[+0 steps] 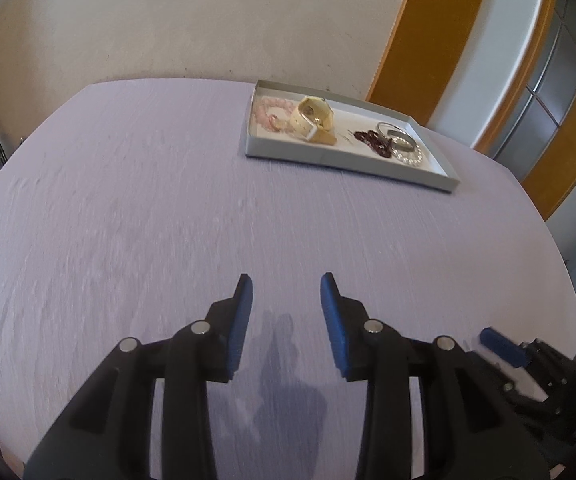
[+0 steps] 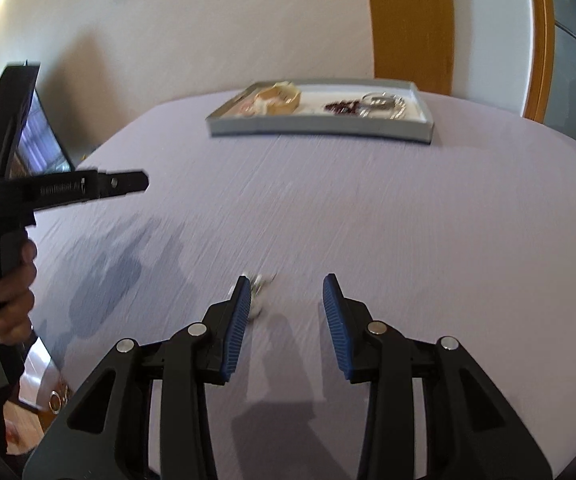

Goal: Organize jewelry
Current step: 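Move the right tool to the pearl pendant on the table and grasp it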

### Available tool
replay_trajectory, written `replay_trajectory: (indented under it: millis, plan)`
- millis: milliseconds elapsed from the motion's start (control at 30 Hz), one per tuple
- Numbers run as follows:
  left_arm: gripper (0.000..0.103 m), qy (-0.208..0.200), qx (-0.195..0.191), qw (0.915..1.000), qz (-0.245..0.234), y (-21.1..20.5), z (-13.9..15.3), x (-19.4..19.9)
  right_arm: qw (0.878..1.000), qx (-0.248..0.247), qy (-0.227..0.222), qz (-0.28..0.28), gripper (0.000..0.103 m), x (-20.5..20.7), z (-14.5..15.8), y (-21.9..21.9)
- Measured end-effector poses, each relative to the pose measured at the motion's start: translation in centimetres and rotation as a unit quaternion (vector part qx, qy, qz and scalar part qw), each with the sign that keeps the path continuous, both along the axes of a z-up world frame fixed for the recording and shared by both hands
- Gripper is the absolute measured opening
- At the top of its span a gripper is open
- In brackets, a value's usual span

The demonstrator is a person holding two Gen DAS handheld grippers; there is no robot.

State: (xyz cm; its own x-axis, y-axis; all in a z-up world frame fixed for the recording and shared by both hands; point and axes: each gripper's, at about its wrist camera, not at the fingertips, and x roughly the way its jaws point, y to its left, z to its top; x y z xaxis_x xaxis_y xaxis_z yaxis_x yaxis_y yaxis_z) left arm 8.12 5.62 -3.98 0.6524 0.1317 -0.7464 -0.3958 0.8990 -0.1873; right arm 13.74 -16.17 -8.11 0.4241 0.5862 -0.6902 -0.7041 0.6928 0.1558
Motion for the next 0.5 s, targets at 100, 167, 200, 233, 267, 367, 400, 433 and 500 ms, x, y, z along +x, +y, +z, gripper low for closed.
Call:
replay_trajectory:
  millis: [100, 167, 200, 233, 267, 367, 400, 433, 500]
  plan:
    - [0.036, -0.002, 0.0, 1.0, -0.005, -0.5, -0.1, -0.7, 1.0, -0.007, 0.002, 0.005, 0.038, -1.0, -0.6, 0.3]
    - [0.036, -0.002, 0.001, 1.0, -0.008, -0.7, -0.2, -0.9, 1.0, -0.015, -0.003, 0.003, 0.037, -1.4, -0.9, 0.7]
    - [0.036, -0.002, 0.001, 0.9999, -0.01, -0.8, -0.2, -0.9, 1.0, -0.019, -0.011, 0.002, 0.037, -1.5, -1.0, 0.9]
    - [0.036, -0.002, 0.001, 0.9999, -0.011, -0.9, -0.2, -1.0, 0.999, -0.027, -0.02, 0.0, 0.037, -1.7, -1.0, 1.2]
    - [0.036, -0.002, 0.001, 0.9999, -0.012, -0.9, -0.3, -1.0, 0.999, -0.031, -0.026, 0.0, 0.035, -1.8, -1.0, 1.4]
    - [0.036, -0.002, 0.0, 0.9999, -0.012, -0.8, -0.4, -1.1, 0.997, -0.053, -0.053, -0.011, 0.032, -1.7, -1.1, 1.6]
    - [0.036, -0.002, -0.001, 0.9999, -0.011, -0.7, -0.4, -1.1, 0.996, -0.058, -0.058, -0.018, 0.032, -1.5, -1.1, 1.6]
    - [0.036, -0.002, -0.001, 0.9999, -0.011, -0.7, -0.3, -1.2, 0.996, -0.063, -0.061, -0.03, 0.031, -1.1, -1.2, 1.4]
    - [0.037, -0.002, -0.001, 0.9999, -0.011, -0.6, -0.3, -1.1, 0.995, -0.061, -0.056, -0.047, 0.031, -0.2, -1.2, 0.7]
